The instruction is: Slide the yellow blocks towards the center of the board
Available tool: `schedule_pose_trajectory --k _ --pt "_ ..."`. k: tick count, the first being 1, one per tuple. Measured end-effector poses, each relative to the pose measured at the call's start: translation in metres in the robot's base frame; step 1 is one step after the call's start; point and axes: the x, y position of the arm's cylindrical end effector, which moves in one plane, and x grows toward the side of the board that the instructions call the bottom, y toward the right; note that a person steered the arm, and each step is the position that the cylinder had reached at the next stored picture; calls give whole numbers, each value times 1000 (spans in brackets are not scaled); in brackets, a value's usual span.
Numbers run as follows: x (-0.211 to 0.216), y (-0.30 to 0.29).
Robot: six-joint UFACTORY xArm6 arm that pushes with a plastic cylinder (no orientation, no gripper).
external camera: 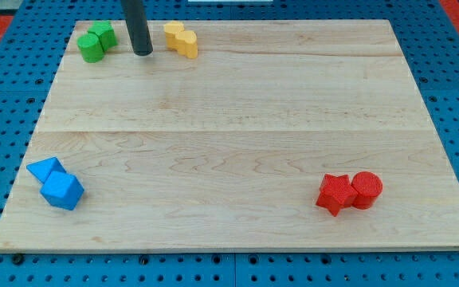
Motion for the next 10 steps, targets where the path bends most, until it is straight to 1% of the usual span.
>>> schedule_pose_trajectory --k 2,4,5,6,7,9,10 --pt "-8 0" --pt "-56 8" --pt "-53 58" --pt "-42 75" --pt "-13 57" --pt "25 75" --pt "54 60"
